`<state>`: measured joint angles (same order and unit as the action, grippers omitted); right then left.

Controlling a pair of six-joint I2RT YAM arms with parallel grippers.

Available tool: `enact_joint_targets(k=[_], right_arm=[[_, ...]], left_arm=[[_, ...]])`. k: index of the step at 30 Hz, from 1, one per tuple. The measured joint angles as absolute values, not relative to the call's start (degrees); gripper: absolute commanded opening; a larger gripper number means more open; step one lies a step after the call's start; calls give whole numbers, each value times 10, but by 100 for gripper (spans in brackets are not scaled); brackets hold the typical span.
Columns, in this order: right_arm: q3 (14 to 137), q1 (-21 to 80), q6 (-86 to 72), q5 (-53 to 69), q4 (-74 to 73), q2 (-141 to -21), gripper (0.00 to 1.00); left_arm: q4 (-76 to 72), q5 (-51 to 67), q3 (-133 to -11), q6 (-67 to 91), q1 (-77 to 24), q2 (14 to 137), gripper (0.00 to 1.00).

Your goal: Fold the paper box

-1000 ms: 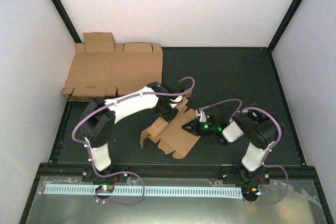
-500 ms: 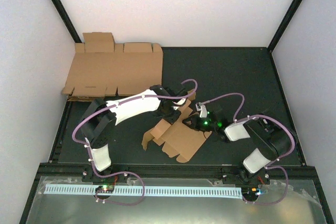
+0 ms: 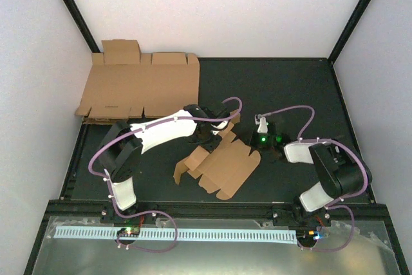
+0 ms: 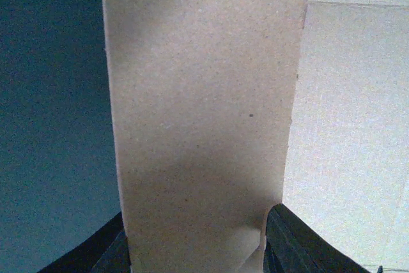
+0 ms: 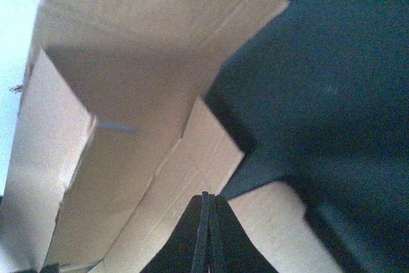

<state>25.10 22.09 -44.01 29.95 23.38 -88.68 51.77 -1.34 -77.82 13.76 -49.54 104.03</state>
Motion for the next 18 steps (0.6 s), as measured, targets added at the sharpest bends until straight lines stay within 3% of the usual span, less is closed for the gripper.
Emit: enact_joint_targets(k=[18], right_arm=[[366,195,-397,287,146,-997,2]], left_arm=[[518,-13,-777,138,-495,1039,44]])
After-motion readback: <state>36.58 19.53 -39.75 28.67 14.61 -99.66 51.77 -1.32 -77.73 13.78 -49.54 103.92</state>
